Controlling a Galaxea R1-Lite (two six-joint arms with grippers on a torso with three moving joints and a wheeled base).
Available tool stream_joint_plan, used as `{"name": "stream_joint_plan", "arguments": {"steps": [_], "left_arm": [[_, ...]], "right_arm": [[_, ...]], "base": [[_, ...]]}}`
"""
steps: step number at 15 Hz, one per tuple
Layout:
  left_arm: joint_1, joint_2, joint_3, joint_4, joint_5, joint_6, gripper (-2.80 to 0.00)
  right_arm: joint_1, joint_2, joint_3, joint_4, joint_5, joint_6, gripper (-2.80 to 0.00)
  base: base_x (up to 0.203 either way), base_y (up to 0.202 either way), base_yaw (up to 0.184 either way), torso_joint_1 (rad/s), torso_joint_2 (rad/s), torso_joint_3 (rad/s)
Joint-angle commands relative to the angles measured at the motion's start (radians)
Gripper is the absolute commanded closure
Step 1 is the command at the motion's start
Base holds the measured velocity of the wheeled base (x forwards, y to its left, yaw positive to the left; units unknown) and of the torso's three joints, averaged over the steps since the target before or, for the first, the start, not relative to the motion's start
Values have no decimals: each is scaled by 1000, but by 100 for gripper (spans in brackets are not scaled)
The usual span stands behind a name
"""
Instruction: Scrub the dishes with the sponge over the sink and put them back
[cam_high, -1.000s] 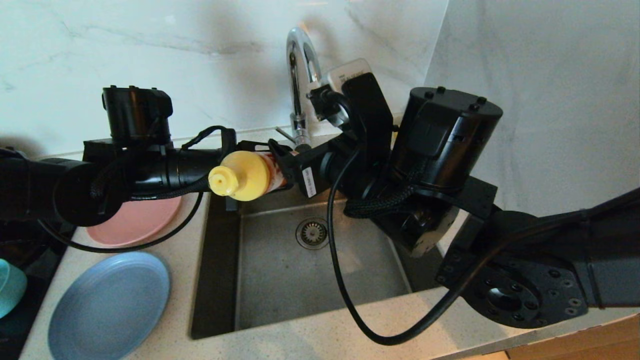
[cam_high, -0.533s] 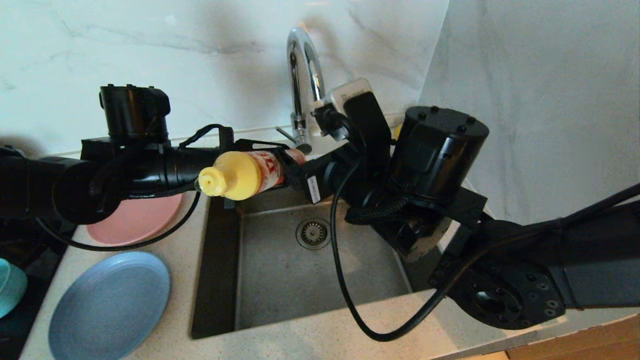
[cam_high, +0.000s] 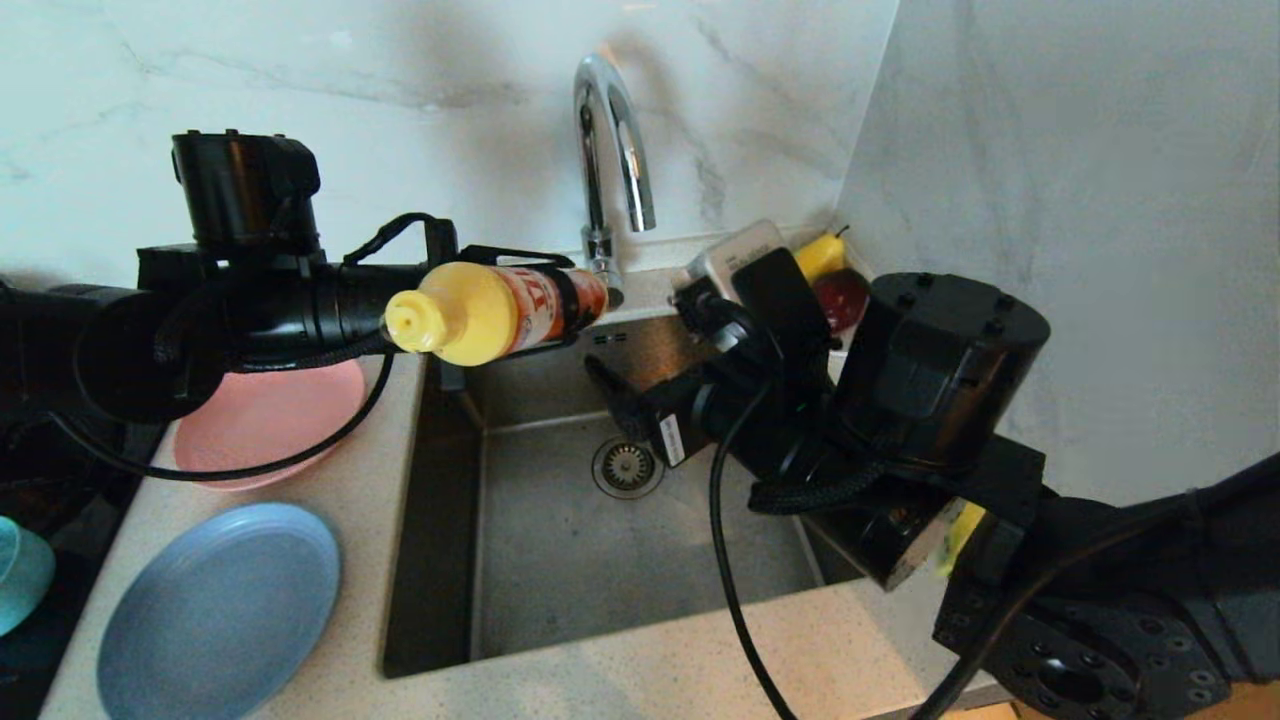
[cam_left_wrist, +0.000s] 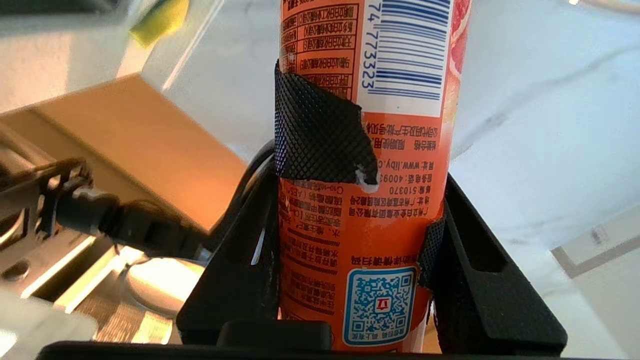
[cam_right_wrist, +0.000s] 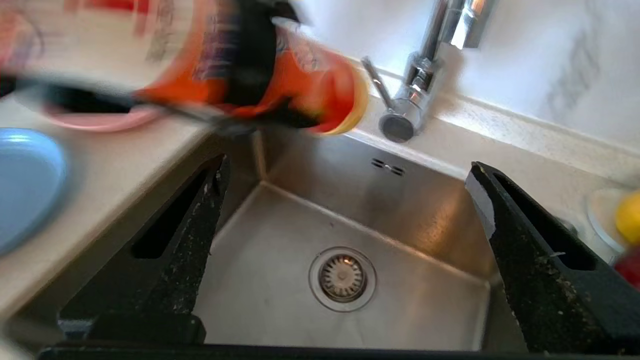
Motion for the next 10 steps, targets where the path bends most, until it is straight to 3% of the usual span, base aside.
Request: {"name": "stream_joint_plan", "arguments": {"steps": [1,10], "left_arm": [[2,25,-29,14,4,-9,0],[1,58,-72,40,30,-8,0]], "right_arm": [[12,-6,3,-31,-1,-10,-280],[78,61,-113,-31,-1,-40,-280]], "base": [[0,0,0,0,0,0],[0,0,0,0,0,0]]}}
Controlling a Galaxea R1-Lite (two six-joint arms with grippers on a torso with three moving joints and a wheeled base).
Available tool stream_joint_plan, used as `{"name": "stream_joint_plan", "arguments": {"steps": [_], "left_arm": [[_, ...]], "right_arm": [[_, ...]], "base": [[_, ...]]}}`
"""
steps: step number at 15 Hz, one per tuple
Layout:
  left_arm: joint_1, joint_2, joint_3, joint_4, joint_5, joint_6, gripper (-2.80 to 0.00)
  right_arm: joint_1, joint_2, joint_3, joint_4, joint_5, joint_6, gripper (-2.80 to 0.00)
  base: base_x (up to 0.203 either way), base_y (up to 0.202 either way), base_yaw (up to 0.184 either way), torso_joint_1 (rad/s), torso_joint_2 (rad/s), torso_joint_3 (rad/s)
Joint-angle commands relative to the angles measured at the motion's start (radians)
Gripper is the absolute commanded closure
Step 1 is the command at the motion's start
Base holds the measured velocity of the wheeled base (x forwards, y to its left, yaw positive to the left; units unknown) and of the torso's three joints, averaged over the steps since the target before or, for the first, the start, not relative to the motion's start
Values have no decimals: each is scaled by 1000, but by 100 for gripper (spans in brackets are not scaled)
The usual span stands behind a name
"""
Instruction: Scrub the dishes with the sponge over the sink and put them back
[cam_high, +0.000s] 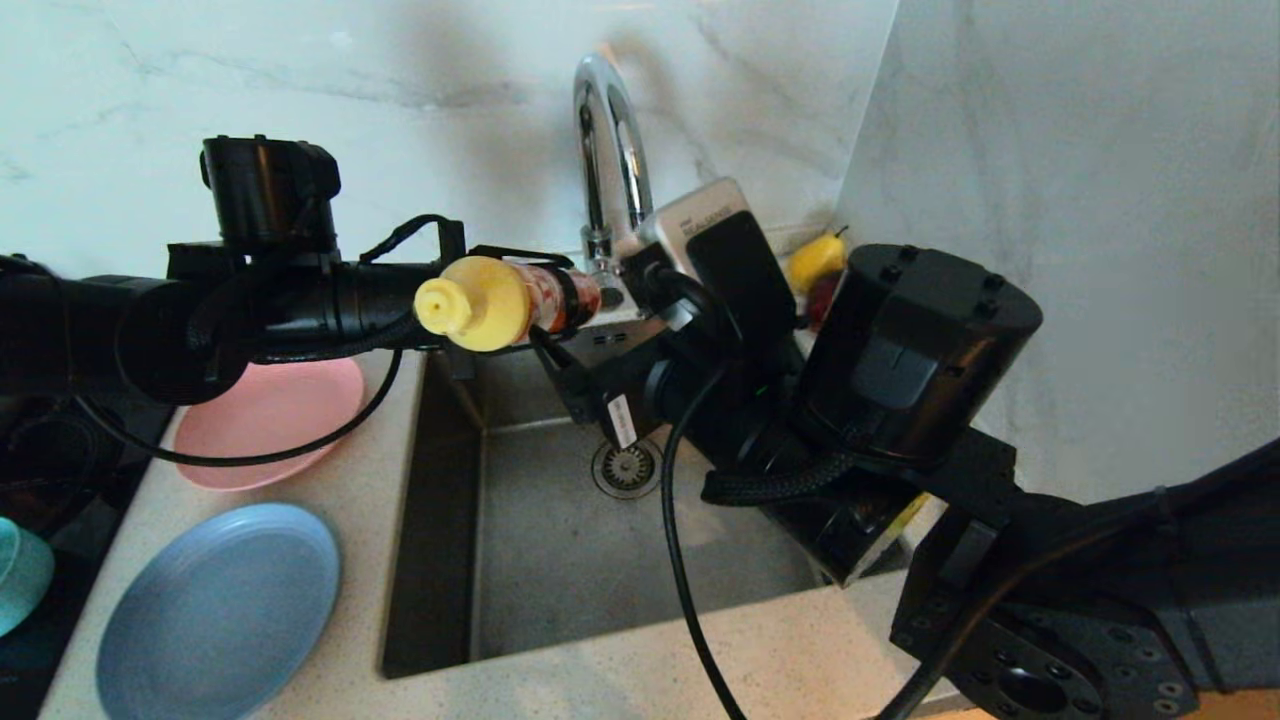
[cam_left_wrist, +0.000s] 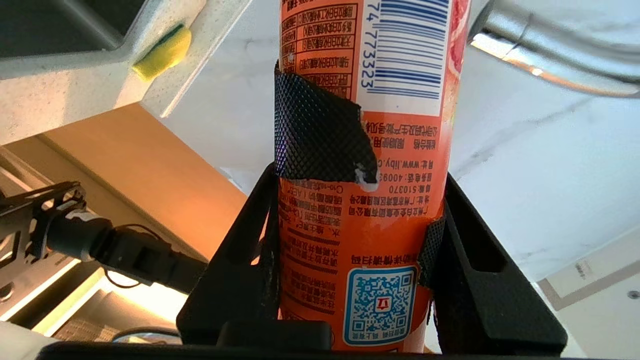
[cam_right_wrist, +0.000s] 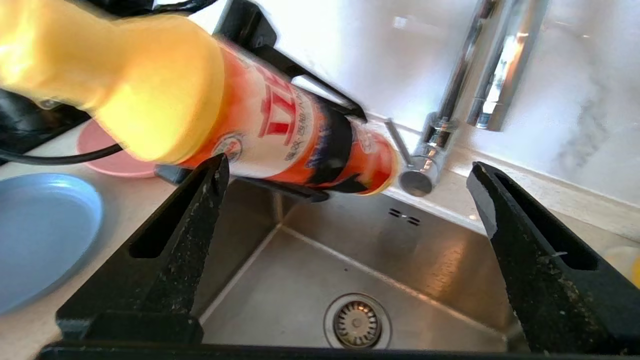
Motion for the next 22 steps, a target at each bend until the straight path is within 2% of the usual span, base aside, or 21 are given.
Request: {"name": "stream_joint_plan", "arguments": {"steps": [1,6,14,22], "left_arm": [[-1,6,-15,0,-6,-9,0],[-1,11,-19,0,-4,-10,0],[-21,8,-8,14,-4,-4,0],[-34,-16,22,13,-13,-1,0]], "right_arm": [[25,27,-8,-7,0,-3,-280],[44,62,-31,-6,3,-6,-280],[45,125,-186,11,5,-26,-280],[36,130,-229,43,6,-25,-280]], "base": [[0,0,0,0,0,0],[0,0,0,0,0,0],[0,0,0,0,0,0],[0,0,0,0,0,0]]}}
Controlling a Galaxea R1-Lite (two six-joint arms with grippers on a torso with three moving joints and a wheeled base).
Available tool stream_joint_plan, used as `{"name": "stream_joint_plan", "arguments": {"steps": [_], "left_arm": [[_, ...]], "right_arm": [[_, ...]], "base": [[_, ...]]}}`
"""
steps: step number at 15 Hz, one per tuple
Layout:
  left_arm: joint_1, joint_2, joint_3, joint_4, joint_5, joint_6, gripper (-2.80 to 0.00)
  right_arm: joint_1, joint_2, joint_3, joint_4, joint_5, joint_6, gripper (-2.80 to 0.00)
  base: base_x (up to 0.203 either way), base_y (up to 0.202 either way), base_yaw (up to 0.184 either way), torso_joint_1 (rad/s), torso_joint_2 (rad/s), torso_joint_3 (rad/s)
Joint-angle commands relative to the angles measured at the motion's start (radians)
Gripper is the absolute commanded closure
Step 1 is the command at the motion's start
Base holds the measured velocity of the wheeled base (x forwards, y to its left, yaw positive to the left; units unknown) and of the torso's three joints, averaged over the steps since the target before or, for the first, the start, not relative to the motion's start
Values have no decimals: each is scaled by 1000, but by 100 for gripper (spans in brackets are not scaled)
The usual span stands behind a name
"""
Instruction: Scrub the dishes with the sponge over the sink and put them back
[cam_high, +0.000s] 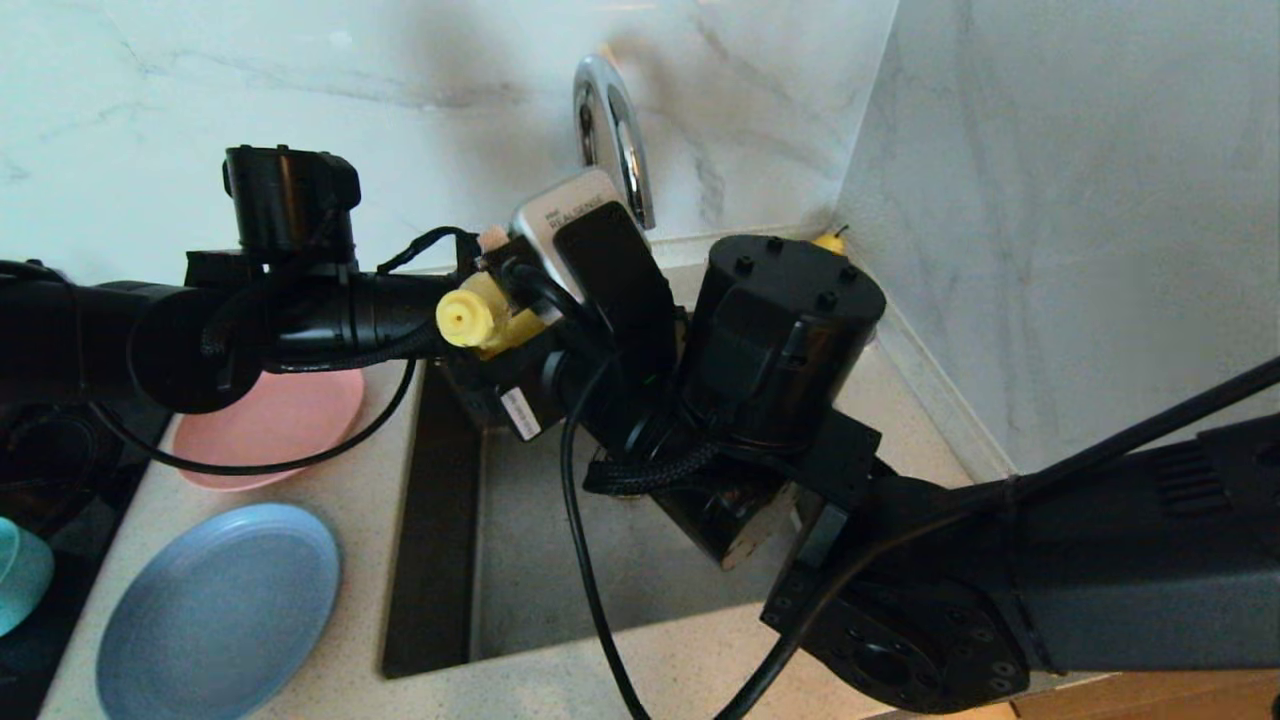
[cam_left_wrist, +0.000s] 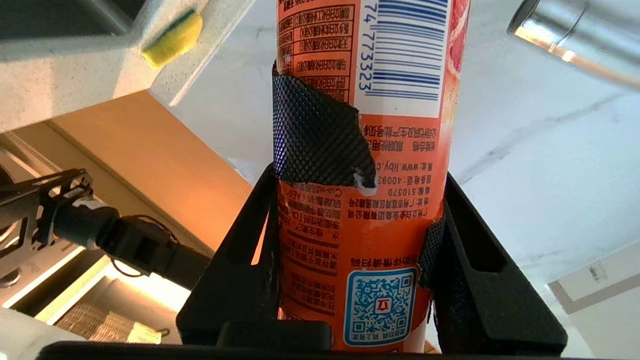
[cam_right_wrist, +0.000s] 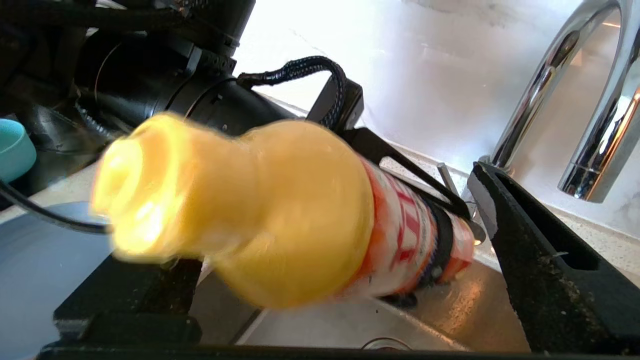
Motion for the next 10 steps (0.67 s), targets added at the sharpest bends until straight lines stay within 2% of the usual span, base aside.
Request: {"name": "stream_joint_plan", "arguments": {"steps": [1,10], "left_arm": [[-6,-17,2,-1,-11,-8,0],[-6,-42,6,-4,-38,-11,0]], "right_arm": [[-1,-3,-4,-2,-3,0,-280],[-30,-30,26,-11,-3,2,-280]], "base": [[0,0,0,0,0,0],[0,0,0,0,0,0]]}}
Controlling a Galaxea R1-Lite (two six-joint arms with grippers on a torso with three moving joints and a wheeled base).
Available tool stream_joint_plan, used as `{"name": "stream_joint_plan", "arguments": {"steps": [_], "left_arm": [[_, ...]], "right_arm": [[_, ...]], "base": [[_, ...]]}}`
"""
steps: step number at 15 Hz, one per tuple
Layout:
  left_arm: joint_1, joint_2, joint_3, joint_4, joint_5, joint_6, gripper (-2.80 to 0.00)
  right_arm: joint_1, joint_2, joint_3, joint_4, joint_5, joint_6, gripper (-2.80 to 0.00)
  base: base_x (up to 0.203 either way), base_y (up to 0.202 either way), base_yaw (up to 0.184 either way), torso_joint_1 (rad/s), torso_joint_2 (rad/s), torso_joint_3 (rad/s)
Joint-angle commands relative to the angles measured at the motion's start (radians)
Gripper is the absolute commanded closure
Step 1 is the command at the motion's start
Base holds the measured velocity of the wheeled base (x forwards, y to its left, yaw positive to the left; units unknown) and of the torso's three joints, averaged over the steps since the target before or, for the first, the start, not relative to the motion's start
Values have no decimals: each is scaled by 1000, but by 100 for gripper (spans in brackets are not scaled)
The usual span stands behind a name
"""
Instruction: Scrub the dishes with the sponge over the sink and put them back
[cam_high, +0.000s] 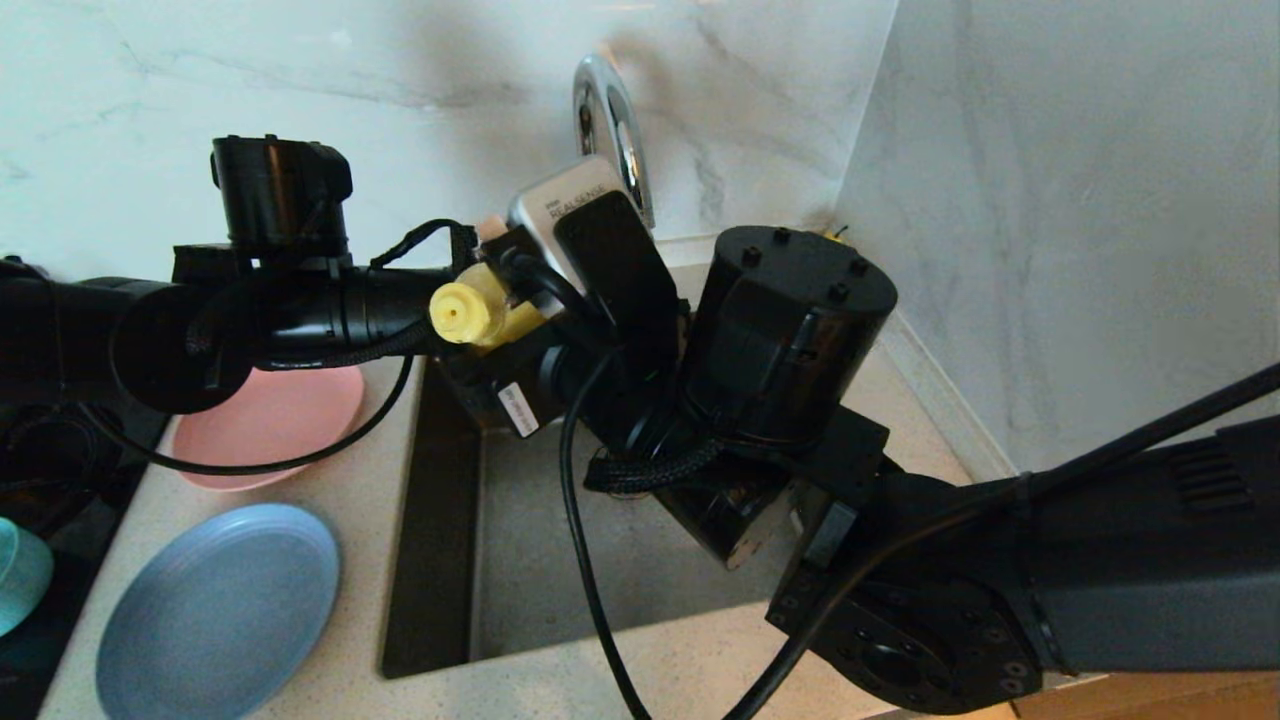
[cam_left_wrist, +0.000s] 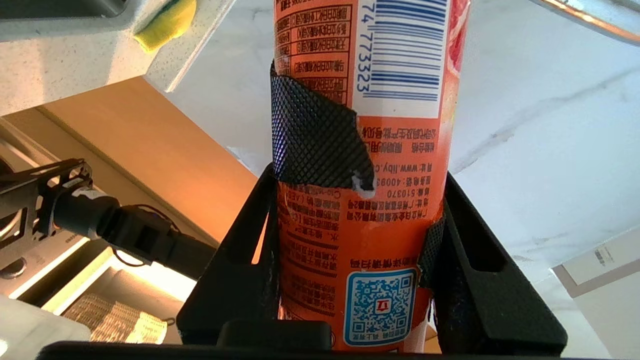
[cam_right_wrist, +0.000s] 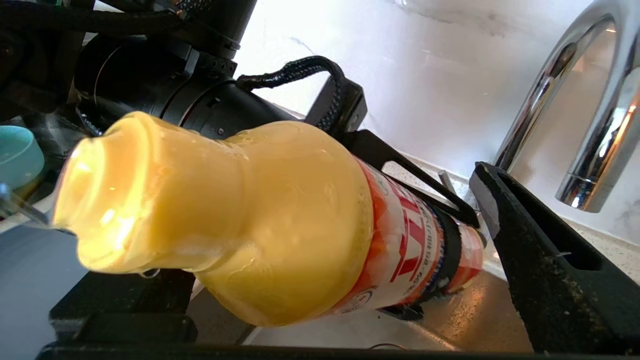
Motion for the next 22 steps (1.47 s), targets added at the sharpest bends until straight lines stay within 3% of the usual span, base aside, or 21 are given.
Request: {"name": "stream_joint_plan", "arguments": {"steps": [1,22], "left_arm": [[1,-23,-3,-1,-15,-10,0],[-9,-30,16,-7,-44,-10,0]], "right_arm": [[-16,-24,33,-10,-3,0,-280],[-17,-7,-61,28,-3,10,-280]], "base": [[0,0,0,0,0,0],[0,0,0,0,0,0]]}}
